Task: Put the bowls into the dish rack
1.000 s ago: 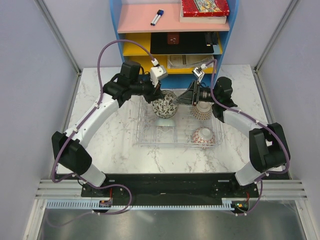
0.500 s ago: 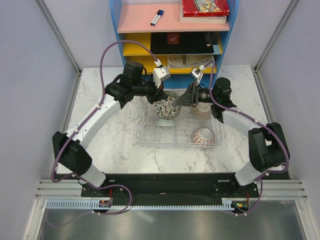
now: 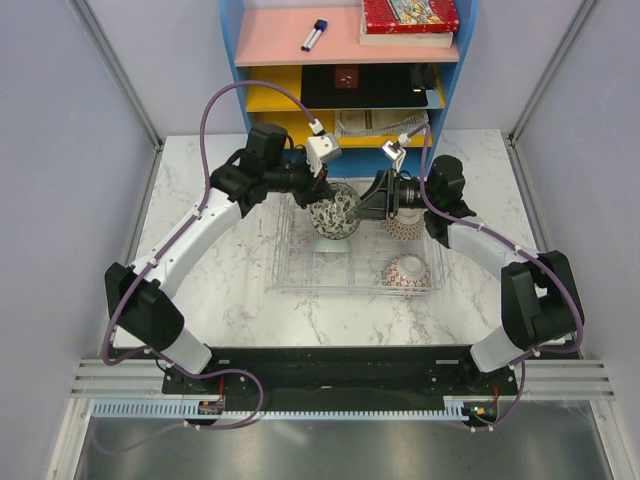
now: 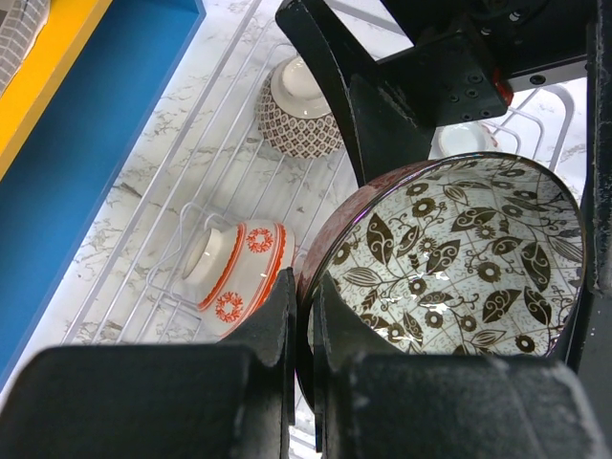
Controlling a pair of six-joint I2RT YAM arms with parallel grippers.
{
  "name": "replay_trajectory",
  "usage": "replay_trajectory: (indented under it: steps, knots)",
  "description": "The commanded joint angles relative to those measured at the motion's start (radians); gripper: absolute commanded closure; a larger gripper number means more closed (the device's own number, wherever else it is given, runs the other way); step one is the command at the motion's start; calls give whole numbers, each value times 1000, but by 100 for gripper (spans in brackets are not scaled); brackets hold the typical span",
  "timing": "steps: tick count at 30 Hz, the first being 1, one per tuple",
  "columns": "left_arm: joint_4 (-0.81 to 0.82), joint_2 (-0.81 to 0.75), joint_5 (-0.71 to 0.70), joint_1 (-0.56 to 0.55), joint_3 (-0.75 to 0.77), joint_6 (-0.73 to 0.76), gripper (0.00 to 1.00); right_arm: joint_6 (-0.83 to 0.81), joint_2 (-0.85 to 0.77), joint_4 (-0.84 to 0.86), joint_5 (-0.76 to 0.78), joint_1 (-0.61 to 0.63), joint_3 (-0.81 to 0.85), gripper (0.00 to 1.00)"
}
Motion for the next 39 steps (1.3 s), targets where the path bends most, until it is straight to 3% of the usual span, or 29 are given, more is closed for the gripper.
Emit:
replay_trajectory:
  steps: [1,8,11,14,15,18,22,25,26,28,32,34,35,37,38,39]
  knots:
    - [61,-53,29,-3,-1,-13,98,74,-28,166,-28,-6,-18,4]
    - [67,-62,21,-3,-4,-9,98,91,-26,197,-38,-9,-24,11]
    - [67,-59,24,-2,-4,-12,98,98,-29,211,-45,-9,-30,22]
    - [68,-56,30,-3,-6,-16,98,143,-34,270,-48,-9,-41,50]
    - [67,-53,32,-3,-6,-16,98,149,-36,290,-43,-9,-43,70]
    - [68,-50,34,-3,-3,-19,98,149,-37,284,-37,-9,-43,100]
    - [67,-49,29,-3,2,-19,94,100,-42,223,-23,-9,-38,100]
    - [67,-50,30,-3,0,-19,74,23,-46,122,-6,-9,-27,100]
    - [67,-52,32,-2,0,-19,39,0,-49,65,-2,-9,-18,100]
    - [67,-50,26,-2,-1,-23,1,-58,-57,16,6,-11,-10,100]
    - [67,-59,4,15,-9,-24,0,-161,-72,-154,32,-18,14,100]
    - [67,-70,21,58,-20,-29,0,-316,-85,-280,55,-26,42,100]
    - [67,-75,26,78,-27,-36,0,-407,-86,-470,93,-28,90,100]
    - [67,-95,55,153,-59,-47,0,-591,-103,-597,153,-32,124,100]
    - [65,-102,55,177,-72,-49,0,-671,-114,-772,237,-34,169,100]
    - [64,-108,61,200,-108,-47,0,-734,-123,-841,285,-28,187,100]
